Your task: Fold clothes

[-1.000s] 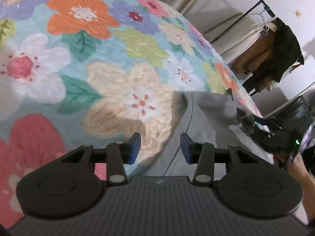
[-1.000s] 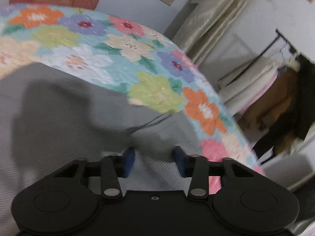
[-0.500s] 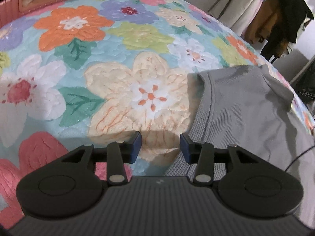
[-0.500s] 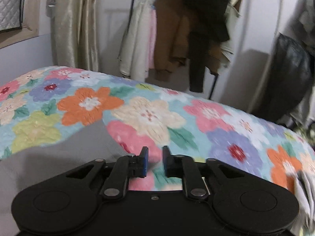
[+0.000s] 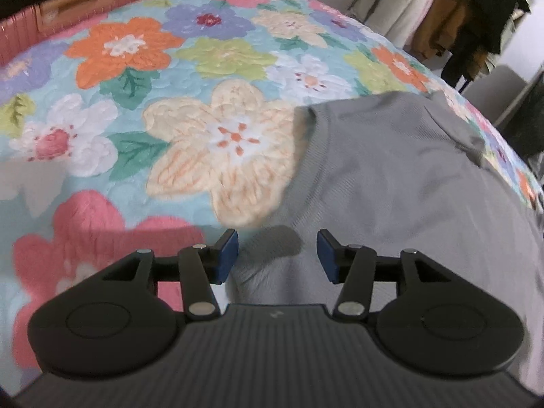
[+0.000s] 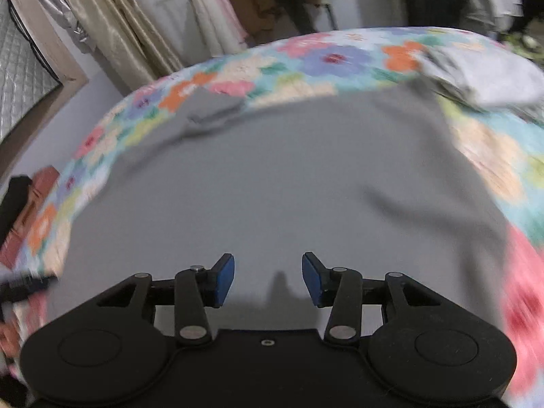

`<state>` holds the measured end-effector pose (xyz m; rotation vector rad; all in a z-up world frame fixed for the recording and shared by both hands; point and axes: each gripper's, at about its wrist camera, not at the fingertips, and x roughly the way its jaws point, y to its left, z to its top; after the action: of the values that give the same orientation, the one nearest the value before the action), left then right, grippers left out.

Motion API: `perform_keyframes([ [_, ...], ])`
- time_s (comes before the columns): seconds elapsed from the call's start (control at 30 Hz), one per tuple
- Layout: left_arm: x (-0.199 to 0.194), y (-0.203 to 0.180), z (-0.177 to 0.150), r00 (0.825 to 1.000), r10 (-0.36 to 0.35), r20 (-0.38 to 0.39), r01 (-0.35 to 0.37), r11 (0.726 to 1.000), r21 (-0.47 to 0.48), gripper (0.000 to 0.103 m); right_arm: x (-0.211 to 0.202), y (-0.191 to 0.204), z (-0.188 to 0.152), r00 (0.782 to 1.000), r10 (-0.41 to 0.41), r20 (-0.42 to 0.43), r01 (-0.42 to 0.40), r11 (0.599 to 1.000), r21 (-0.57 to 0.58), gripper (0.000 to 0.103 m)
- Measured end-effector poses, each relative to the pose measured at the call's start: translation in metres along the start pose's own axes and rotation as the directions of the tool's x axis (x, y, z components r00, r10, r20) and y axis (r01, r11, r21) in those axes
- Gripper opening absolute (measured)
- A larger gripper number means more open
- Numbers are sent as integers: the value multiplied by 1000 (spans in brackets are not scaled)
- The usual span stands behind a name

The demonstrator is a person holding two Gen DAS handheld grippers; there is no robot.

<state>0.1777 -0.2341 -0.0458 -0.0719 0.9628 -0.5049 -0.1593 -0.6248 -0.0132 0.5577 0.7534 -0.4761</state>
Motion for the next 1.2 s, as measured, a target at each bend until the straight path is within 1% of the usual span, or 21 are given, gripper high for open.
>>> perform_keyframes([
  [0.07,-17,-23,-11,1000,15,6,-15,995,103,51,-21,-14,-29,1000,-21,14,21,999,26,51],
  [0.13,-35,-52,-23,999,24,21,-29,971,239,56,-41,-27,-57,999,-44,32,42,998,54,52],
  [0.17,-44,-66,-31,999,18,31,-26,958,286,61,-48,-33,-63,997,-63,35,60,995,75,52],
  [0.2,-53,-80,-39,999,11,41,-24,943,332,62,-55,-38,-68,996,-85,36,81,992,98,53],
  [0.27,-66,-104,-61,999,-50,10,43,932,359,63,-67,-50,-77,991,-128,36,122,982,145,55],
  [0.37,-73,-131,-97,988,-128,-81,149,915,375,63,-86,-68,-91,981,-193,34,181,960,214,55],
  [0.43,-76,-149,-120,982,-141,-128,182,889,420,63,-98,-79,-100,972,-235,29,220,941,259,57],
  [0.5,-78,-162,-140,980,-118,-158,177,877,447,65,-106,-88,-105,965,-261,8,249,930,270,62],
  [0.57,-81,-172,-159,978,-98,-186,174,870,460,65,-113,-93,-113,970,-244,11,227,916,330,63],
  [0.63,-87,-177,-172,973,-107,-204,192,868,458,65,-120,-98,-121,975,-223,20,197,897,395,63],
  [0.67,-90,-180,-177,971,-113,-212,201,866,457,65,-119,-97,-125,983,-185,12,164,897,410,63],
  [0.7,-95,-183,-183,970,-122,-212,210,859,468,67,-116,-96,-129,990,-139,0,126,899,420,63],
  [0.77,-105,-190,-195,973,-130,-192,213,829,518,82,-106,-93,-135,998,-59,-12,57,884,465,63],
  [0.8,-110,-194,-202,974,-133,-181,212,812,544,85,-100,-95,-139,999,-42,-6,39,858,513,64],
  [0.83,-113,-197,-208,977,-124,-173,201,801,563,87,-93,-98,-143,999,-32,3,24,824,566,66],
  [0.9,-110,-199,-221,984,-63,-169,153,788,596,87,-77,-105,-150,998,-61,17,36,756,654,66],
  [1.0,-97,-199,-234,984,47,-172,74,768,637,87,-69,-106,-150,988,-135,75,58,774,631,66],
  [1.1,-80,-197,-241,980,146,-137,-17,744,668,90,-62,-106,-149,969,-206,140,84,798,596,66],
  [1.13,-77,-195,-238,981,143,-131,-22,753,658,88,-59,-106,-149,960,-228,162,93,806,585,62],
  [1.17,-76,-193,-234,984,122,-130,-12,772,635,71,-57,-106,-149,950,-250,184,103,813,573,54],
  [1.2,-74,-191,-230,987,101,-129,-1,790,613,58,-55,-106,-148,940,-272,207,113,819,562,13],
])
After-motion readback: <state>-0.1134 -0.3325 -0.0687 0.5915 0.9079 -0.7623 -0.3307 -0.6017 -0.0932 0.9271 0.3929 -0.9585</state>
